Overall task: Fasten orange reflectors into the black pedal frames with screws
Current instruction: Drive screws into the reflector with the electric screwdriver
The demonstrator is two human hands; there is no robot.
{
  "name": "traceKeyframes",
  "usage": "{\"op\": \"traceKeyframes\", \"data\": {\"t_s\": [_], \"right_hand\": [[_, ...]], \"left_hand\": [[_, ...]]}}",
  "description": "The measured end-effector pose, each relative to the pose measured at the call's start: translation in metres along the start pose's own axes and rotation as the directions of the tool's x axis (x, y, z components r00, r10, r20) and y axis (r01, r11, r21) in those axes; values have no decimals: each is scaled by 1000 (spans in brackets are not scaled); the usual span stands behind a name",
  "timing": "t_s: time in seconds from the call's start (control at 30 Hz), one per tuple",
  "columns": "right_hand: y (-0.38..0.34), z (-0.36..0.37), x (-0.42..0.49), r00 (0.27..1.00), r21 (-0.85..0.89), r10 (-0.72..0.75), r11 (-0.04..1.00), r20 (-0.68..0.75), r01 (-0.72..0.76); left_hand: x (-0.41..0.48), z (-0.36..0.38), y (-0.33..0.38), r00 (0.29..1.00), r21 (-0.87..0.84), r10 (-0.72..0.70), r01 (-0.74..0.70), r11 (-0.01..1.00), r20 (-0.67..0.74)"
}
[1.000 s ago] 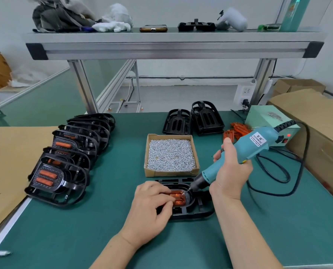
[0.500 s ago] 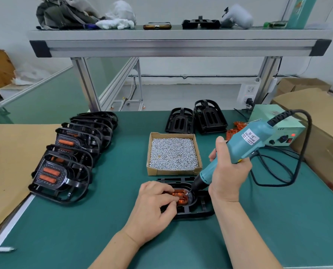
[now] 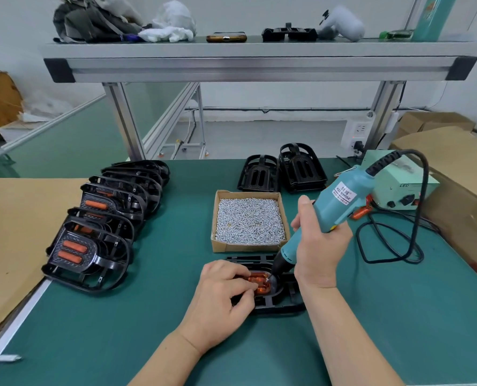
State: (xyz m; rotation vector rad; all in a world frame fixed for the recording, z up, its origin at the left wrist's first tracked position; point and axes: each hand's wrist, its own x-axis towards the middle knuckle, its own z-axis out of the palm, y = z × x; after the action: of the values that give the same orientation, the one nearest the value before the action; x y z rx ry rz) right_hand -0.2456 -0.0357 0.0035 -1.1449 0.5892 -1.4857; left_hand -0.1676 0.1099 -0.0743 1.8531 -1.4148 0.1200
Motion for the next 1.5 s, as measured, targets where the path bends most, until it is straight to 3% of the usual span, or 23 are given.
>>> {"op": "traceKeyframes", "data": {"t_s": [0.23, 0.5, 0.87, 1.0, 1.4, 1.5], "right_hand": [[0, 5, -2, 991, -44, -11, 999, 136, 17], [2, 6, -1, 986, -50, -18, 998, 168, 27], [2, 11, -12, 944, -132, -50, 986, 327, 98], [-1, 4, -3, 955, -72, 11, 997, 297, 11], [-21, -6, 6, 906, 116, -1, 992, 423, -53], [-28, -2, 18, 941, 194, 17, 977, 337, -87]], "left_hand": [[-1, 1, -2, 1000, 1, -1, 1, 1000, 4], [1, 2, -3, 1000, 12, 1, -1, 1000, 8], [0, 5, -5, 1000, 27, -13, 13, 1000, 15], [0, 6, -4, 1000, 25, -8, 7, 1000, 7], [1, 4, -4, 1000, 20, -12, 13, 1000, -5], [0, 4, -4, 1000, 21, -16, 16, 1000, -4]]}}
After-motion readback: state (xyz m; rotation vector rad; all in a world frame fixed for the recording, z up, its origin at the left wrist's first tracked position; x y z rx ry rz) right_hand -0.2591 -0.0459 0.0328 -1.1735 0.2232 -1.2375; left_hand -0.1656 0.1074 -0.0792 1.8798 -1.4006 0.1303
